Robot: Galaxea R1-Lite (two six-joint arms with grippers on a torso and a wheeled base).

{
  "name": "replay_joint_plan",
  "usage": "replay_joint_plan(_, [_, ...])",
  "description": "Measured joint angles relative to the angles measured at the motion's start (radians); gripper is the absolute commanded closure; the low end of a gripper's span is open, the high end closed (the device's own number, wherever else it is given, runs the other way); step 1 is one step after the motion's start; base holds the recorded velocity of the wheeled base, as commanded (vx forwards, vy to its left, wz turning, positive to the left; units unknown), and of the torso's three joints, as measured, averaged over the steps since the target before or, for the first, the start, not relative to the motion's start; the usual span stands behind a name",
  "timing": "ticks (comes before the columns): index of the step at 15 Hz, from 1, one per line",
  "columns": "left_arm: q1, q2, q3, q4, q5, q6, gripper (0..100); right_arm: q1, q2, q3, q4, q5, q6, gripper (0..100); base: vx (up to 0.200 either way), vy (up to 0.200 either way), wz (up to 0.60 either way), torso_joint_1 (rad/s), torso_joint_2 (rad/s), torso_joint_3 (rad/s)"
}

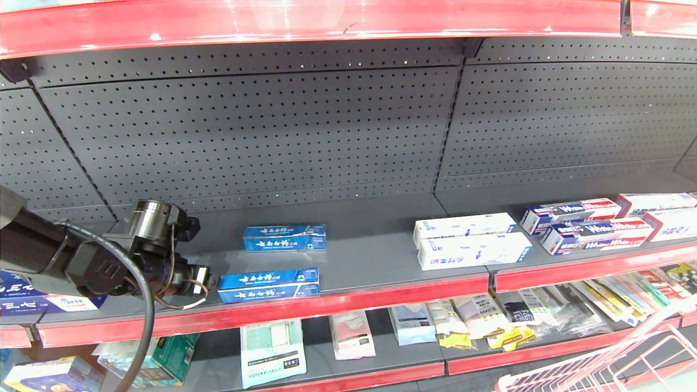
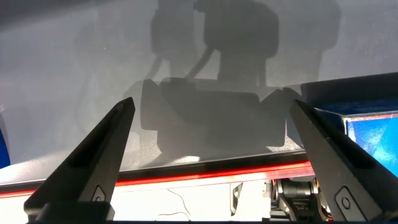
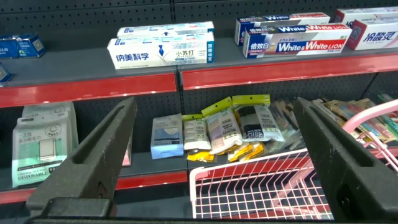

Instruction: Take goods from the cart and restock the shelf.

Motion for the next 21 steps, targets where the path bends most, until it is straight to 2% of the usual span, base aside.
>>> replay_joint_plan(11, [-0.013,0.0,0.0,0.0,0.0,-0.003,0,0.0,0.0,0.0,0.0,0.0,0.0,0,0.0,0.0,0.0,0.0,0.0,0.0])
replay_joint_plan(17, [0.017,-0.049,0.005,-0.002,0.002,0.007,0,0.0,0.0,0.0,0.0,0.001,0.0,0,0.0,0.0,0.0,0.0,0.0,0.0])
replay_joint_plan(19, [0.039,-0.105,0.013,-0.002,0.001,0.026,0,0.0,0.0,0.0,0.0,0.0,0.0,0,0.0,0.0,0.0,0.0,0.0,0.0])
replay_joint_plan(21, [0.068,-0.191,0.04,-0.002,-0.002,0.069,0,0.0,0.0,0.0,0.0,0.0,0.0,0,0.0,0.0,0.0,0.0,0.0,0.0])
